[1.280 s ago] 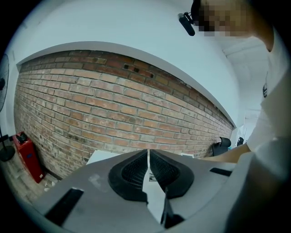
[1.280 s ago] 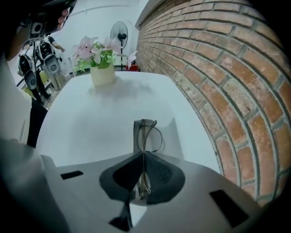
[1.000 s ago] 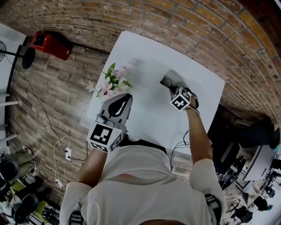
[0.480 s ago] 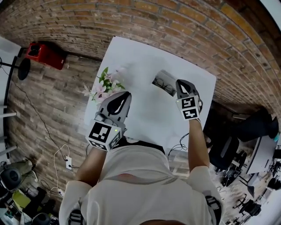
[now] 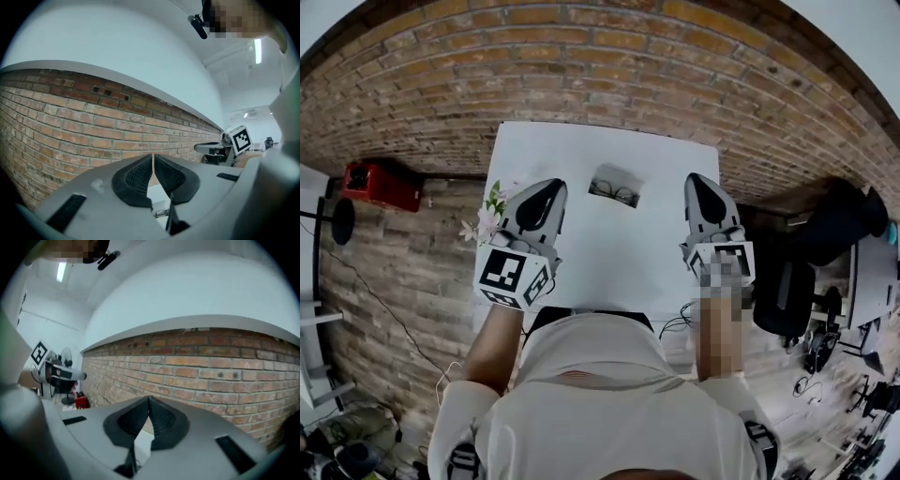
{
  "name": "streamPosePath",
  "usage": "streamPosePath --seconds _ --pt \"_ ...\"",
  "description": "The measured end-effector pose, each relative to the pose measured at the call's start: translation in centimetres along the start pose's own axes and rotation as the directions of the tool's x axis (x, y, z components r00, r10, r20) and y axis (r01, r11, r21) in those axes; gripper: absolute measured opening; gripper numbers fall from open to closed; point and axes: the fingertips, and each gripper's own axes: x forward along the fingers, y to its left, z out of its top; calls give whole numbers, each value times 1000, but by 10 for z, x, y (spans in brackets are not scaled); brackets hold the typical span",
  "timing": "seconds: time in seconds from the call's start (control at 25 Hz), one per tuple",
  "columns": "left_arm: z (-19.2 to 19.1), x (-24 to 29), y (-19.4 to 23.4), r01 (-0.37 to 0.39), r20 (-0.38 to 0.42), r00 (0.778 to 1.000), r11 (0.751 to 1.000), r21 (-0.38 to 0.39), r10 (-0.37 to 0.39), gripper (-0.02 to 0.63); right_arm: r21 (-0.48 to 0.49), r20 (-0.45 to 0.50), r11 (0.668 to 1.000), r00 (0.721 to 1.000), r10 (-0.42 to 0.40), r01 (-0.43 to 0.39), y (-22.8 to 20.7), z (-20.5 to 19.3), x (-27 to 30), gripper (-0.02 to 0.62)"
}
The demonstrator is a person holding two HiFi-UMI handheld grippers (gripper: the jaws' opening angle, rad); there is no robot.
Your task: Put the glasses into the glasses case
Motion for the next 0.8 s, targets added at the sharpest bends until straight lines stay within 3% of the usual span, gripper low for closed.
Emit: streamPosePath --seconds 0.24,0.4,0.8 --pt "34 3 -24 20 65 998 999 39 -23 26 125 136 991 989 -63 45 -14 35 -58 51" --pt "40 6 -33 28 72 997 999 47 -32 26 128 137 990 987 -80 62 -18 33 -65 51" --pt "30 6 -38 24 53 998 999 31 -26 26 136 129 991 991 -21 3 -10 27 -57 51"
